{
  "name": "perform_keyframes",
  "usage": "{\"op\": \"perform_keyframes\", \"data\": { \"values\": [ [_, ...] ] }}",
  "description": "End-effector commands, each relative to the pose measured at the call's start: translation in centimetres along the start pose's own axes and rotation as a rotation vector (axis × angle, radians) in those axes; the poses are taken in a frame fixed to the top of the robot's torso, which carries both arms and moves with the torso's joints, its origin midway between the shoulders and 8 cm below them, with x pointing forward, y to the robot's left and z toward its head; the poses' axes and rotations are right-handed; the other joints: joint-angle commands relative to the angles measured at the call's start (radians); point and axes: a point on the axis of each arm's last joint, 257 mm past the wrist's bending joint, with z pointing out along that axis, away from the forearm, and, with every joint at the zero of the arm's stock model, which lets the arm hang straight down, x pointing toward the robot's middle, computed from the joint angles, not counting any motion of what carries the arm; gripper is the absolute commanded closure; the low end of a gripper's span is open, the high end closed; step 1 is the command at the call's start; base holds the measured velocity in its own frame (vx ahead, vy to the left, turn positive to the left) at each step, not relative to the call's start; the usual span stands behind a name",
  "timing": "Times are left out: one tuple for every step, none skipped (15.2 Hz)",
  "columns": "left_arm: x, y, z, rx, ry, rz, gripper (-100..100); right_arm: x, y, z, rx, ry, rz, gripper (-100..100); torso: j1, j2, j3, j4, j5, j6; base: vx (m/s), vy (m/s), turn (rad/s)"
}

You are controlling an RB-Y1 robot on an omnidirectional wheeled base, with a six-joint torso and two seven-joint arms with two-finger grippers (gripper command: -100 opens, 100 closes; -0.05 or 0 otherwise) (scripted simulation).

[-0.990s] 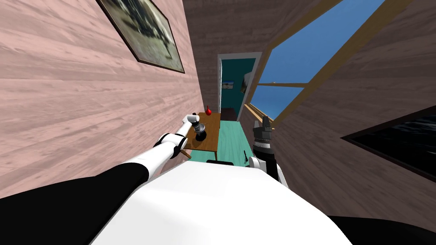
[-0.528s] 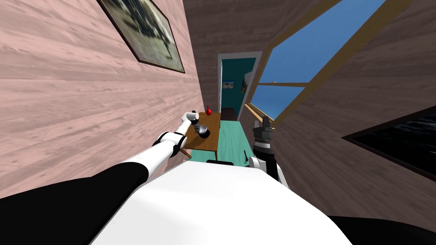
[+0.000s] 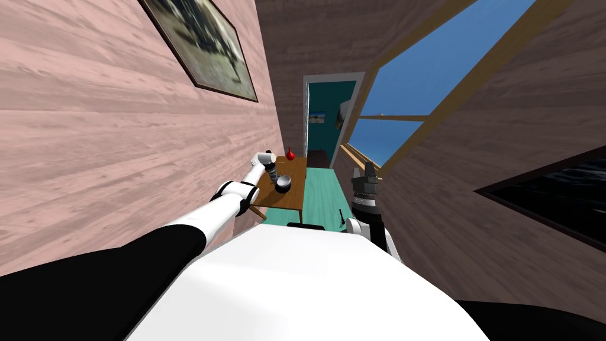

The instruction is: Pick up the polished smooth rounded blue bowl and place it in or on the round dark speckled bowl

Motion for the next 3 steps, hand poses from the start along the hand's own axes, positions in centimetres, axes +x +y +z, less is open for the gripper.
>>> {"op": "perform_keyframes", "data": {
  "values": [
    [0.0, 0.0, 0.0, 0.0, 0.0, 0.0, -100, 0.0, 0.0, 0.0, 0.0, 0.0, 0.0, 0, 0.0, 0.0, 0.0, 0.0, 0.0, 0.0, 0.0, 0.0, 0.0],
    [0.0, 0.0, 0.0, 0.0, 0.0, 0.0, -100, 0.0, 0.0, 0.0, 0.0, 0.0, 0.0, 0, 0.0, 0.0, 0.0, 0.0, 0.0, 0.0, 0.0, 0.0, 0.0],
    [0.0, 0.0, 0.0, 0.0, 0.0, 0.0, -100, 0.0, 0.0, 0.0, 0.0, 0.0, 0.0, 0, 0.0, 0.0, 0.0, 0.0, 0.0, 0.0, 0.0, 0.0, 0.0]
  ]
}}
